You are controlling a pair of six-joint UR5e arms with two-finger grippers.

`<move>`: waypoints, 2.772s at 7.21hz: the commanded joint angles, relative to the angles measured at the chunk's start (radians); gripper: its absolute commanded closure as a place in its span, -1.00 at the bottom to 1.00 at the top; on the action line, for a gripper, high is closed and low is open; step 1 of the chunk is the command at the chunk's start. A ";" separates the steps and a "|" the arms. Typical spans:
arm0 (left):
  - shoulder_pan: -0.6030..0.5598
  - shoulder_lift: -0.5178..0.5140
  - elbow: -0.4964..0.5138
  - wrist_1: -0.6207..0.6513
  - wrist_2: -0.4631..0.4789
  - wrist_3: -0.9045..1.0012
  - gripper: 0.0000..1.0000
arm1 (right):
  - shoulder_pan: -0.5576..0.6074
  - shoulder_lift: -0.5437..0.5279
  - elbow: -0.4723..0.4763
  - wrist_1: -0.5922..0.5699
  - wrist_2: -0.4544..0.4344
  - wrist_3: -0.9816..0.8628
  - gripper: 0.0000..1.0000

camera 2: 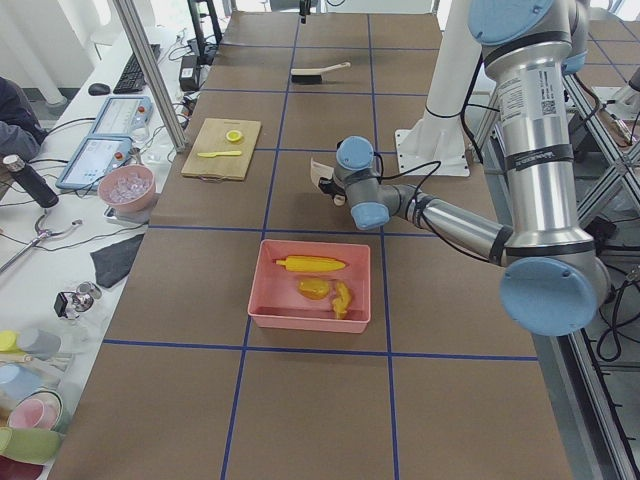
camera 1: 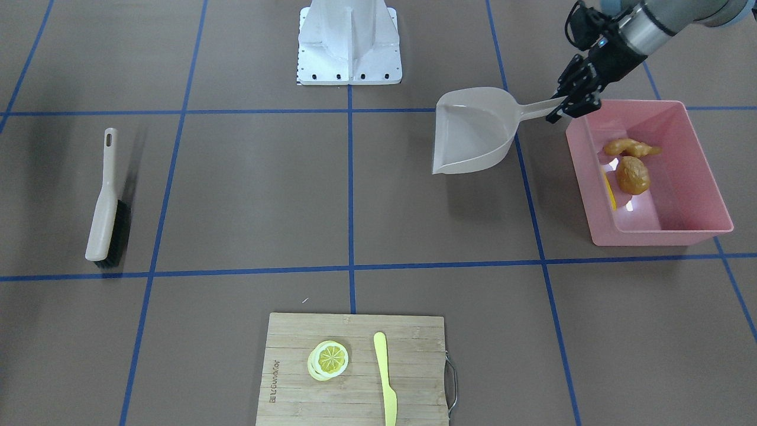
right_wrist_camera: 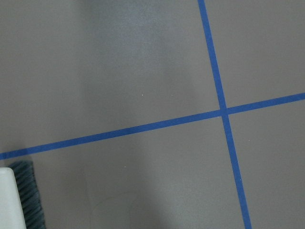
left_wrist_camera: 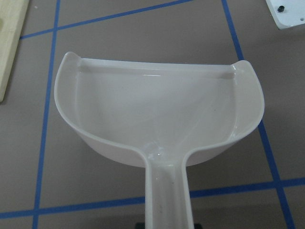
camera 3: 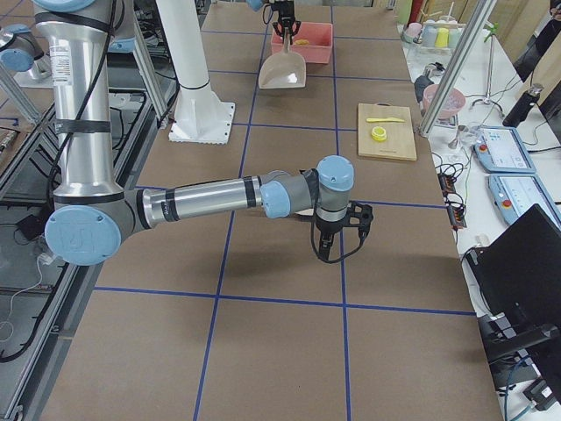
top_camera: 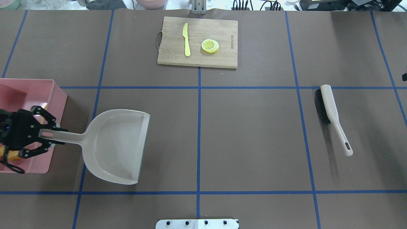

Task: Sweep and dump trash into bin
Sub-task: 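Lower the empty dustpan back onto the table with the left gripper, then set the dustpan down flat and open the left gripper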

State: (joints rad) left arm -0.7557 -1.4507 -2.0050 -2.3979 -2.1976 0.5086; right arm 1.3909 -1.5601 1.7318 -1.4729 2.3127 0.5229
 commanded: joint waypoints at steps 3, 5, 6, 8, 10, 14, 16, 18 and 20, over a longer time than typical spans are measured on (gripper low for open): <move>0.064 -0.137 0.097 0.029 -0.067 -0.217 1.00 | -0.007 0.043 -0.110 0.043 -0.010 -0.169 -1.00; 0.055 -0.177 0.123 0.029 -0.060 -0.225 1.00 | -0.003 0.025 -0.101 0.046 -0.042 -0.231 -1.00; 0.042 -0.191 0.136 0.029 -0.056 -0.225 1.00 | -0.003 0.018 -0.104 0.049 -0.071 -0.259 -1.00; 0.030 -0.233 0.182 0.028 -0.028 -0.225 1.00 | 0.013 0.015 -0.123 0.043 -0.055 -0.300 -1.00; 0.029 -0.256 0.215 0.020 -0.028 -0.226 1.00 | 0.069 0.014 -0.123 0.033 0.011 -0.323 -1.00; 0.035 -0.287 0.245 0.022 -0.037 -0.222 0.81 | 0.122 -0.044 -0.010 -0.061 0.027 -0.327 -1.00; 0.035 -0.303 0.250 0.026 -0.054 -0.223 0.39 | 0.157 -0.067 -0.008 -0.061 0.033 -0.343 -1.00; 0.035 -0.304 0.255 0.028 -0.054 -0.225 0.22 | 0.171 -0.060 -0.028 -0.073 0.028 -0.420 -1.00; 0.035 -0.313 0.265 0.031 -0.056 -0.232 0.22 | 0.171 -0.051 -0.024 -0.087 0.028 -0.409 -1.00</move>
State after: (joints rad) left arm -0.7209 -1.7599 -1.7458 -2.3696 -2.2520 0.2817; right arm 1.5604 -1.6151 1.7074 -1.5539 2.3410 0.1125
